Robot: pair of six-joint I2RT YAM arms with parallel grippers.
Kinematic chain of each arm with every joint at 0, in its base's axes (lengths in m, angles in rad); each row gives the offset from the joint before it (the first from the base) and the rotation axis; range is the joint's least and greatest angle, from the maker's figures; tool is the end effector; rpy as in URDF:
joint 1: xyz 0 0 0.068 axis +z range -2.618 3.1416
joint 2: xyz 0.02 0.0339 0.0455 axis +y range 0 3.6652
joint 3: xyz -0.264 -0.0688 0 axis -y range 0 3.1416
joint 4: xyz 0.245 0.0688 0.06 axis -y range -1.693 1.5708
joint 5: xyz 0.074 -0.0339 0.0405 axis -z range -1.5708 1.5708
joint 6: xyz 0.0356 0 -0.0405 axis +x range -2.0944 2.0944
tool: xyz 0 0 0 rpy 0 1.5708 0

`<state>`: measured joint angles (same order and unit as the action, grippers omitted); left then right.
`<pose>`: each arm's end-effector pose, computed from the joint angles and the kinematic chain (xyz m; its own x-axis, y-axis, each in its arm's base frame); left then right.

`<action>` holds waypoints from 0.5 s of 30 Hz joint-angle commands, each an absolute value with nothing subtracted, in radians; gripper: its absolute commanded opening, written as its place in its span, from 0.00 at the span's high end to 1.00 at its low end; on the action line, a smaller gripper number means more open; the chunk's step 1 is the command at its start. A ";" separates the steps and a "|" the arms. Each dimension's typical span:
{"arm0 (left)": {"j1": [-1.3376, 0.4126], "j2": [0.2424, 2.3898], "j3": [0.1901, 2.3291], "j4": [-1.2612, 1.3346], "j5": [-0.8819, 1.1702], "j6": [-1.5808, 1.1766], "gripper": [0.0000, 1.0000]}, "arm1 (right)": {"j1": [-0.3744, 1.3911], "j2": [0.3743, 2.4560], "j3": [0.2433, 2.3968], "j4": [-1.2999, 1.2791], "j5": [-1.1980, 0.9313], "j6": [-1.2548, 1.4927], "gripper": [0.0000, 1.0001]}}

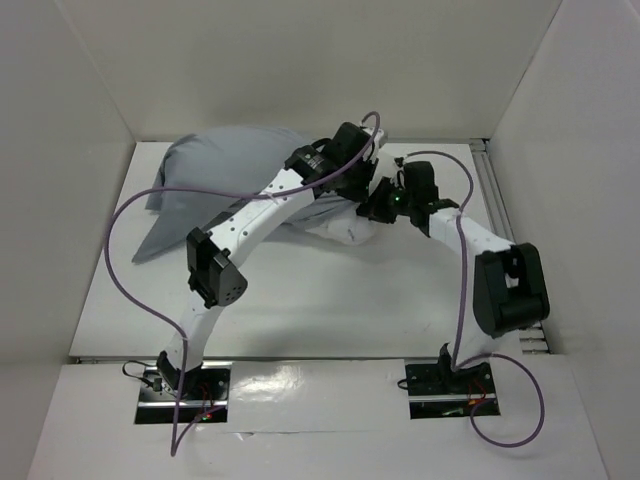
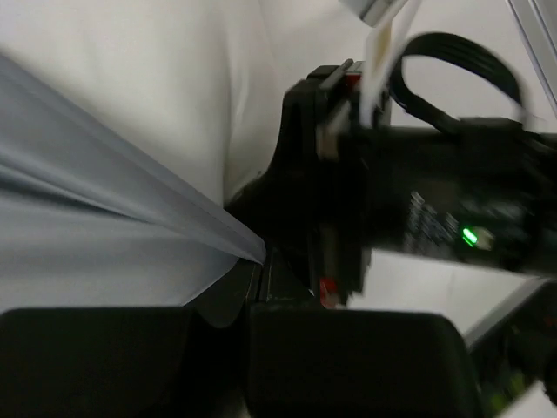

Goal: Put the pillow into the pillowcase

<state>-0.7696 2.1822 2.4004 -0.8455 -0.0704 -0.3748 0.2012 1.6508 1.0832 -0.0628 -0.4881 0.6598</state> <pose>0.3511 -0.3367 0.3770 -0.6314 0.1033 -0.7685 0.4536 0.8531 -0.2580 0.3544 0.0893 0.2334 -0.7921 0.3910 -0.4688 -0.0787 0.6962 0.7136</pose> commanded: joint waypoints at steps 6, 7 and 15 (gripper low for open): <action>-0.658 1.996 2.195 -0.672 0.359 -0.394 1.00 | 0.252 1.395 0.968 -0.018 -0.541 0.687 1.00; -0.632 1.968 2.184 -0.689 0.348 -0.385 1.00 | 0.252 1.379 0.928 -0.018 -0.541 0.698 1.00; -0.626 1.823 2.114 -0.828 0.229 -0.327 0.29 | 0.307 1.203 0.807 -0.121 -0.490 0.677 0.22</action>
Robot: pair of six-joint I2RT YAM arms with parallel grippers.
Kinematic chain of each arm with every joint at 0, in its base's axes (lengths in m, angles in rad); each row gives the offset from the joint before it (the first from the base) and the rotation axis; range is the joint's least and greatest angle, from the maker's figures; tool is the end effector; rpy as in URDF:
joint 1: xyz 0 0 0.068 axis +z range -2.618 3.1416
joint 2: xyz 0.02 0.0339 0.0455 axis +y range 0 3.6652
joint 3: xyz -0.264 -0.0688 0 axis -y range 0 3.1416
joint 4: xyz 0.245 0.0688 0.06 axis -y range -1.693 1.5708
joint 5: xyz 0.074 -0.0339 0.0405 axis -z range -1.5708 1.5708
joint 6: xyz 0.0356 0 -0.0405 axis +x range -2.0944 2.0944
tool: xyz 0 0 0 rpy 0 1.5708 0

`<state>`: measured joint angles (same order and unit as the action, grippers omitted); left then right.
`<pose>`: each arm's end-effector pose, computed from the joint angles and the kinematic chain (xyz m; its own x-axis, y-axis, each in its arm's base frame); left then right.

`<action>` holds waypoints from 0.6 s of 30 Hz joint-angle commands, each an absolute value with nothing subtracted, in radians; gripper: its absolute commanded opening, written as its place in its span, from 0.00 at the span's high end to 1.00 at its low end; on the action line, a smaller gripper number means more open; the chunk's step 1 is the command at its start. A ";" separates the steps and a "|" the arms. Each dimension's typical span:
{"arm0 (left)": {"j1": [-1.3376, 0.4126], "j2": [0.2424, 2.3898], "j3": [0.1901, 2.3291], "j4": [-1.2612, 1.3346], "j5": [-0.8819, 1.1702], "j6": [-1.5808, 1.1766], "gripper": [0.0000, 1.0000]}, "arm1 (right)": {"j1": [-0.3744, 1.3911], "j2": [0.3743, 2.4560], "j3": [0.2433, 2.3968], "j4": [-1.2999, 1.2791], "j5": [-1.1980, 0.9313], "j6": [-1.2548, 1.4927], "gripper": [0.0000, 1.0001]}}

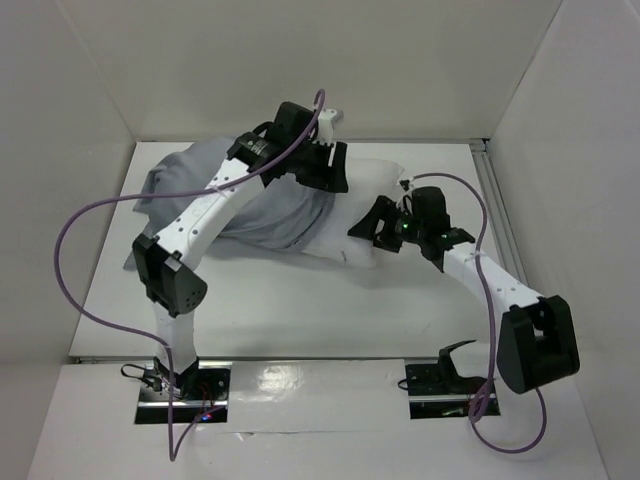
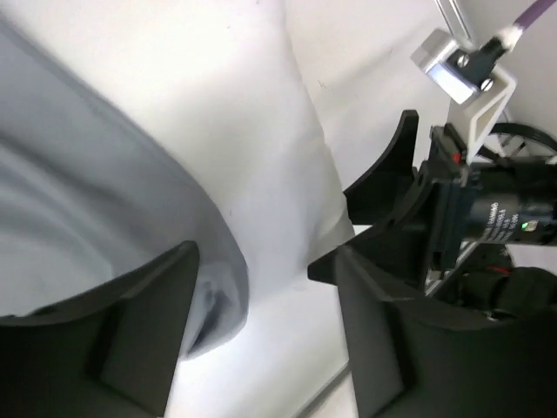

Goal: Put the pillow into the pillowcase

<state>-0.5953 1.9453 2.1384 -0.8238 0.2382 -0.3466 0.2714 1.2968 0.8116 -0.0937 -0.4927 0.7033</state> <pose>0.3540 -0.2499 0.4011 -0.6979 0.0740 -0.7123 0.4951 0.7686 -0.4052 0.2667 0.0917 0.2488 -0.8015 0.3684 -0.4711 -0.1302 0.6613 0.7387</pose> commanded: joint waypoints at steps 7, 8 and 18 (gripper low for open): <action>-0.719 1.524 1.716 -0.801 -0.174 -0.394 0.18 | 0.307 1.078 0.851 -0.448 -0.267 0.563 0.00; -0.730 1.437 1.645 -0.752 -0.266 -0.414 0.30 | 0.307 1.078 0.851 -0.459 -0.267 0.563 0.00; -0.902 1.325 0.980 -0.327 -0.508 -0.581 0.11 | 0.307 1.100 0.885 -0.459 -0.267 0.545 0.00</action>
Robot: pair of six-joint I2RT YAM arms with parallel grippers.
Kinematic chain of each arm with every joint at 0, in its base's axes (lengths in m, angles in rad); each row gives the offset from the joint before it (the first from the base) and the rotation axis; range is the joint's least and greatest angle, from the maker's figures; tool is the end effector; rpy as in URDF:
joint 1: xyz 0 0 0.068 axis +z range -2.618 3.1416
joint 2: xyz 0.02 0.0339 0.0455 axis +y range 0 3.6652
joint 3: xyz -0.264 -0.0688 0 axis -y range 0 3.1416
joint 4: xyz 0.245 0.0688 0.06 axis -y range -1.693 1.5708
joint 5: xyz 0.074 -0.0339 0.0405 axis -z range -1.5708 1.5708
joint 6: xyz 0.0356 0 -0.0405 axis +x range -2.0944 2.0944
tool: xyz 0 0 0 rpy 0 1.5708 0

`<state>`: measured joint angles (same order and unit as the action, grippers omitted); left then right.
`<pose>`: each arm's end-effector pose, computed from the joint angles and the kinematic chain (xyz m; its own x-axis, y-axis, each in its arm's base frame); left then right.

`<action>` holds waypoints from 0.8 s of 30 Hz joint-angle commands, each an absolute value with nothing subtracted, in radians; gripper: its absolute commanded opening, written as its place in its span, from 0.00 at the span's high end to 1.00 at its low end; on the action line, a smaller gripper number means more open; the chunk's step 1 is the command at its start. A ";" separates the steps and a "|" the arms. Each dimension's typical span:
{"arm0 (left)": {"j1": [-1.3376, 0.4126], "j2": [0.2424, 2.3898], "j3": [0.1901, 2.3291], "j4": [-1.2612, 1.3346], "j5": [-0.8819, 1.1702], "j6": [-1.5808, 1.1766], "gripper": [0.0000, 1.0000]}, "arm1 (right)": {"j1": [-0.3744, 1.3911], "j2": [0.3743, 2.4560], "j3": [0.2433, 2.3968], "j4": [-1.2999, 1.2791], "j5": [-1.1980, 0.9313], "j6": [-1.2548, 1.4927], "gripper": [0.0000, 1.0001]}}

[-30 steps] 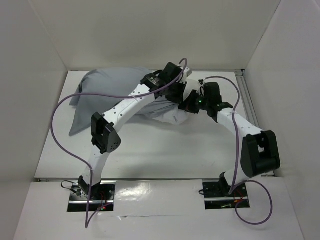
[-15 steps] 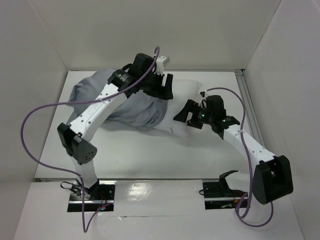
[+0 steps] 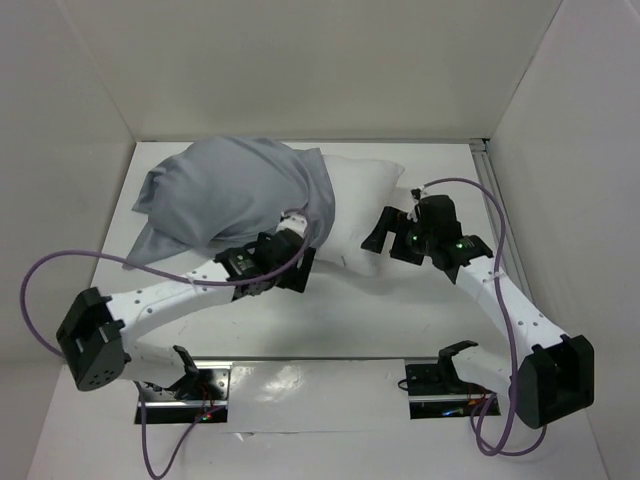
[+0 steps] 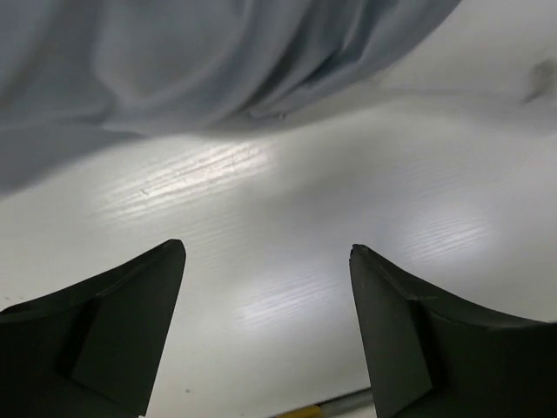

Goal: Put the pillow into the pillowcase

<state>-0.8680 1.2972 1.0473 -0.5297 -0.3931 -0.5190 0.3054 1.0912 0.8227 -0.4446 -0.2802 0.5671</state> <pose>0.1894 -0.2025 0.2901 -0.6568 0.0665 -0.7511 0.2337 0.9650 -0.1189 0.2185 0.0792 0.2698 -0.7886 0.2927 -0.5408 -0.0768 0.8257 0.5589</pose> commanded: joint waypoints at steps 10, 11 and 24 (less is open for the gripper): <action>-0.897 1.660 1.084 -0.287 -0.704 -0.646 0.23 | 0.298 1.109 0.919 -0.486 -0.245 0.525 0.00; -0.882 1.681 1.095 -0.296 -0.722 -0.655 0.26 | 0.298 1.109 0.919 -0.486 -0.245 0.525 0.00; -0.844 1.692 1.203 -0.509 -0.862 -0.743 1.00 | 0.288 1.262 0.929 -0.450 -0.437 0.436 0.00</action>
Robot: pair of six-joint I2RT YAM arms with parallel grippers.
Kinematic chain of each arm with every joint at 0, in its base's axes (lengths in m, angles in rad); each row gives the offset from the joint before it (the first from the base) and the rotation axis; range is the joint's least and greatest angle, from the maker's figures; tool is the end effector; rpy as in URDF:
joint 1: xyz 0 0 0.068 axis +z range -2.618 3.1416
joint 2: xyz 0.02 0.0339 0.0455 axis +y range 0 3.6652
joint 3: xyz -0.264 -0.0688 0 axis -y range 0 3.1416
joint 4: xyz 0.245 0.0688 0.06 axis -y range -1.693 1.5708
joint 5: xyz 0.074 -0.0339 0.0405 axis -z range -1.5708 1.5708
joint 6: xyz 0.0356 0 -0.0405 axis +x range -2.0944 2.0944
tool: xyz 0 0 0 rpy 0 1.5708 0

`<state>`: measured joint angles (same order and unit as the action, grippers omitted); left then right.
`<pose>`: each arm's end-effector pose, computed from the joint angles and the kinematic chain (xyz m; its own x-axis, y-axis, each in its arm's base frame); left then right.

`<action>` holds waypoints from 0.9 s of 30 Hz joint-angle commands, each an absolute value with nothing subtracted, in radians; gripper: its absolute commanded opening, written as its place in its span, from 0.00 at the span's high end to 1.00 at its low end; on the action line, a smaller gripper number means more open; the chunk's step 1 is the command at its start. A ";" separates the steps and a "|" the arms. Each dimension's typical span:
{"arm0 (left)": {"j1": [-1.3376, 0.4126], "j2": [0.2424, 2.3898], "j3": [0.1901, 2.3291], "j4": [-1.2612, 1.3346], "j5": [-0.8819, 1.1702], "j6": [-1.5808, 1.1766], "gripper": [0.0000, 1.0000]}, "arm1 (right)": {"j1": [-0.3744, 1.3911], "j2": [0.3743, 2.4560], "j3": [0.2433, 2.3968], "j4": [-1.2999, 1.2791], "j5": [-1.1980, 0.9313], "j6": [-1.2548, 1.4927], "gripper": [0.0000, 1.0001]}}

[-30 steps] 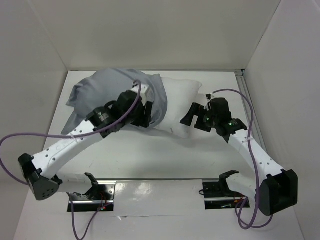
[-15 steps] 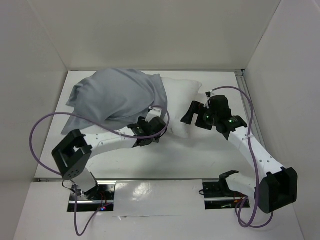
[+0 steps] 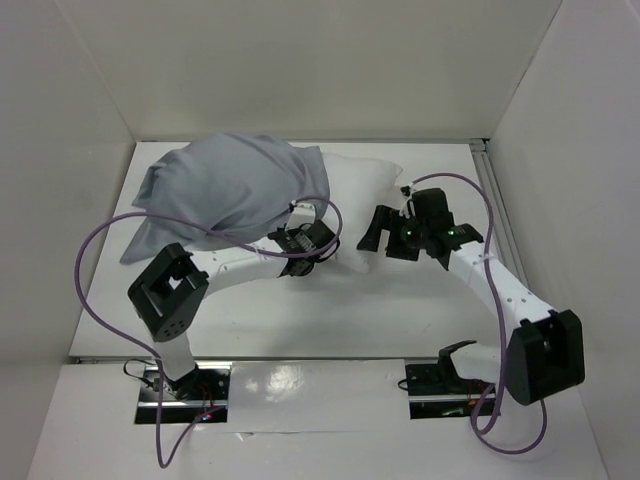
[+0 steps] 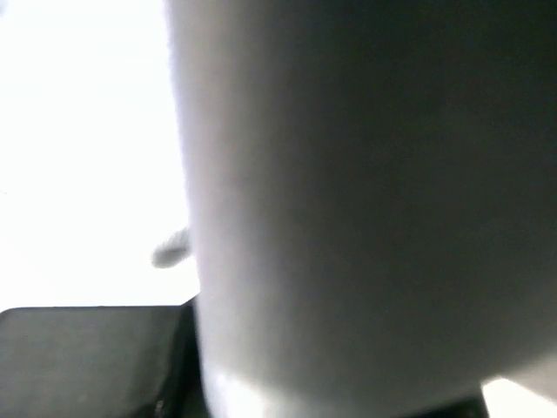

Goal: Put the pillow into the pillowcase

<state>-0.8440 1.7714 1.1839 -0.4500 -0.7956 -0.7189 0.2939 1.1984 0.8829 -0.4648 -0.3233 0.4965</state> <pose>0.2583 -0.2522 0.2012 -0.6161 -0.0007 -0.7876 -0.1648 0.9780 0.1281 0.2380 0.0838 0.2646 -0.8258 0.2220 -0.5184 -0.1108 0.8375 0.5351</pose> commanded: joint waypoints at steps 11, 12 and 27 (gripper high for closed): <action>-1.014 1.634 1.638 -0.523 -0.263 -0.506 1.00 | 0.319 1.568 1.031 -0.102 -0.863 0.551 1.00; -1.023 1.634 1.688 -0.549 -0.200 -0.456 1.00 | 0.319 1.559 1.031 -0.086 -0.864 0.564 1.00; -0.854 1.620 2.184 -0.727 0.232 -0.437 1.00 | 0.295 1.201 0.972 -0.374 -0.643 0.507 1.00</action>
